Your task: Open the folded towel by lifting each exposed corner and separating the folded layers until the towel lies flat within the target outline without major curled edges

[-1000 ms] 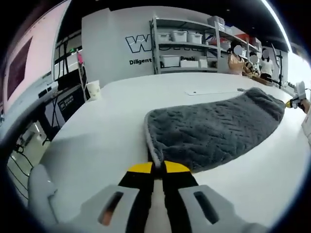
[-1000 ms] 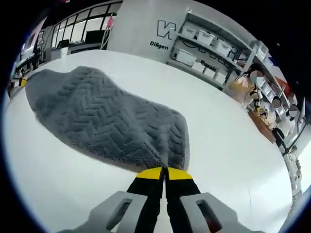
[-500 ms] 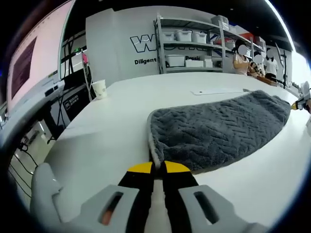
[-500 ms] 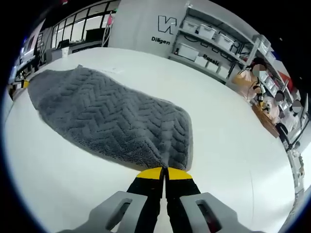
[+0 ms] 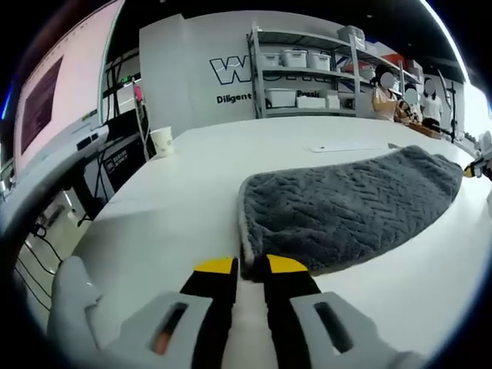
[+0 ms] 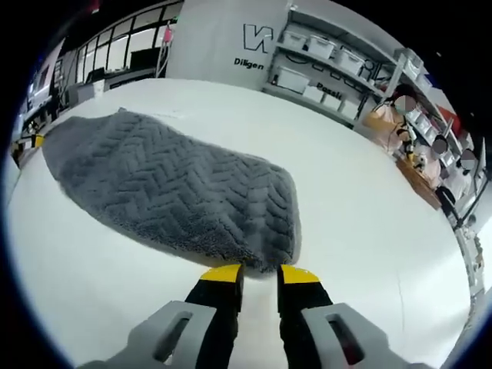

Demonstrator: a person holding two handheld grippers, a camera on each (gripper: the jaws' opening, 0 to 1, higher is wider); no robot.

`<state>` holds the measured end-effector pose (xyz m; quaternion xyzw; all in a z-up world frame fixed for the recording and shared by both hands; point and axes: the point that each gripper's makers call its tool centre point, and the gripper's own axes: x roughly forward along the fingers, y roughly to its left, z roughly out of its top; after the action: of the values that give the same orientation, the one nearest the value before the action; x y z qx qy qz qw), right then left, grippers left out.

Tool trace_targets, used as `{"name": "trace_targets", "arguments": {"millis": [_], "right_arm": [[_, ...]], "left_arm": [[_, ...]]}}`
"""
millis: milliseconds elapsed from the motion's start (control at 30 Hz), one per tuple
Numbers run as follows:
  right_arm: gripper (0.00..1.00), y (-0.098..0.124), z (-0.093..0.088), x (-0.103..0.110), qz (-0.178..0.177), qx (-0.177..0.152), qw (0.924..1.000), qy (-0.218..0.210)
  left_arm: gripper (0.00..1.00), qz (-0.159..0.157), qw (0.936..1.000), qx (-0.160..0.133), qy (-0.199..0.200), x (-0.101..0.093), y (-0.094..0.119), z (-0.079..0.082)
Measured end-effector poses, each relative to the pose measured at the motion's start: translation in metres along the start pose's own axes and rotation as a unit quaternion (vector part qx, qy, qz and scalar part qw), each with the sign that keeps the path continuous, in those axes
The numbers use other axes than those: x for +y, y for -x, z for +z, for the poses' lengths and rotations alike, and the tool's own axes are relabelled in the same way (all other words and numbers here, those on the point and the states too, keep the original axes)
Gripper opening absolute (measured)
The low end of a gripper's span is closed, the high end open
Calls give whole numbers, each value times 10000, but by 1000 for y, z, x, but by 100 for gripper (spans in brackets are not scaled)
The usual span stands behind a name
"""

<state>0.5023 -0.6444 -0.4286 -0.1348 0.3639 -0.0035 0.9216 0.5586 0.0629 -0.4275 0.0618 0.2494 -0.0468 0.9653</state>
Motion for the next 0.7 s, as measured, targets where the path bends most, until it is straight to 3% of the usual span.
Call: {"name": "trace_targets", "arguments": {"millis": [67,200,333,400,433,600,700], "right_arm": [[28,1,-1,-3,-17,16,10000,-94],[53,6,2,-3,4,-91,9995,-309],[72,9,5,-1,18,-138,9991,-402],[79,9,7,0,33,-175,9989,-440],[81,9,8,1,61,-199,9987,-474],[98,6,15,9,307,-381,9964,-688],[99,4,18,11,386,-473,9956,-713]], "left_arm": [[24,4,10000,-13,61,3,3,1],[45,-376,9987,-198,297,-9,4,9],[81,-884,9946,-345,415,-29,6,20],[93,-1171,9910,-456,454,-41,6,26],[96,-1295,9897,-463,397,-46,7,26],[99,-1262,9912,-328,237,-48,8,21],[99,-1330,9900,-380,281,-50,9,23]]}}
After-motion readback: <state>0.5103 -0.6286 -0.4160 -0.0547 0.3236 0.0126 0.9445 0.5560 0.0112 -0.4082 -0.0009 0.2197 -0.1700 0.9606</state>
